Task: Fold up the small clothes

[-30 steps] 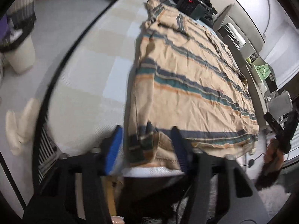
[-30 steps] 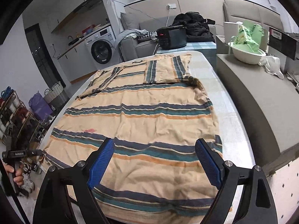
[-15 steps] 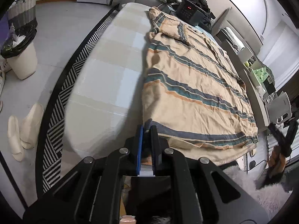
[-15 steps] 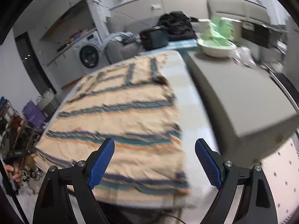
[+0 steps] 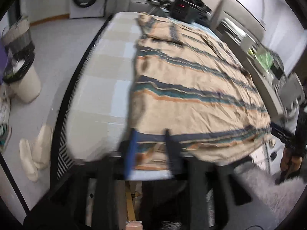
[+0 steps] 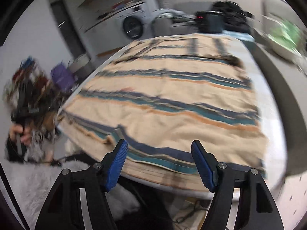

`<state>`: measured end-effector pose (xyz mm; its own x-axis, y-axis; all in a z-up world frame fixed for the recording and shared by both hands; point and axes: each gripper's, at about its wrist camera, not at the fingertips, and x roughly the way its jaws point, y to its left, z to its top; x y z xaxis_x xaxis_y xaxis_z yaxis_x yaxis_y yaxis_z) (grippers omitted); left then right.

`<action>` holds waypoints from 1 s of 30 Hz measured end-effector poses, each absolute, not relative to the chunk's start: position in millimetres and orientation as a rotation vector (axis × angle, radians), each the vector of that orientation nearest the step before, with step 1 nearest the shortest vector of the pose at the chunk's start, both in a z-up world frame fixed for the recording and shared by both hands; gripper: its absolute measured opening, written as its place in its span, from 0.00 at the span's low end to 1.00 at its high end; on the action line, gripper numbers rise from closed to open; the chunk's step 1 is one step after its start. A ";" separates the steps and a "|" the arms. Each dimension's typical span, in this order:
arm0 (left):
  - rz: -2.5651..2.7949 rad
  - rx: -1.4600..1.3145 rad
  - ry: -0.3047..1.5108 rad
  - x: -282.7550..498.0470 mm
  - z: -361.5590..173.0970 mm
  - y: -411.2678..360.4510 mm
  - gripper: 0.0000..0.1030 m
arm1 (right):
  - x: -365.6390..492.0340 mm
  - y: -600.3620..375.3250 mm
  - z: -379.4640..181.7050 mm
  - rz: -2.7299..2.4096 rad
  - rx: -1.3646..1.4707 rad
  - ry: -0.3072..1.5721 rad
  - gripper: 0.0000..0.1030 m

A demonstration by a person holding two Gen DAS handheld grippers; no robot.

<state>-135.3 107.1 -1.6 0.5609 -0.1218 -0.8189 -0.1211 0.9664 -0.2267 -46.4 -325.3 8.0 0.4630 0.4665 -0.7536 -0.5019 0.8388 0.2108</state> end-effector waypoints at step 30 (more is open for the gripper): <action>-0.114 0.021 0.995 -156.3 -21.7 103.3 0.00 | -66.2 -264.2 -16.5 0.683 -0.293 0.872 0.03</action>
<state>-156.3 103.3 -21.7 0.5388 -0.0858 -0.8380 0.1051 0.9939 -0.0342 -66.2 -264.2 -16.5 0.4505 0.4288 -0.7831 -0.6577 0.7526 0.0337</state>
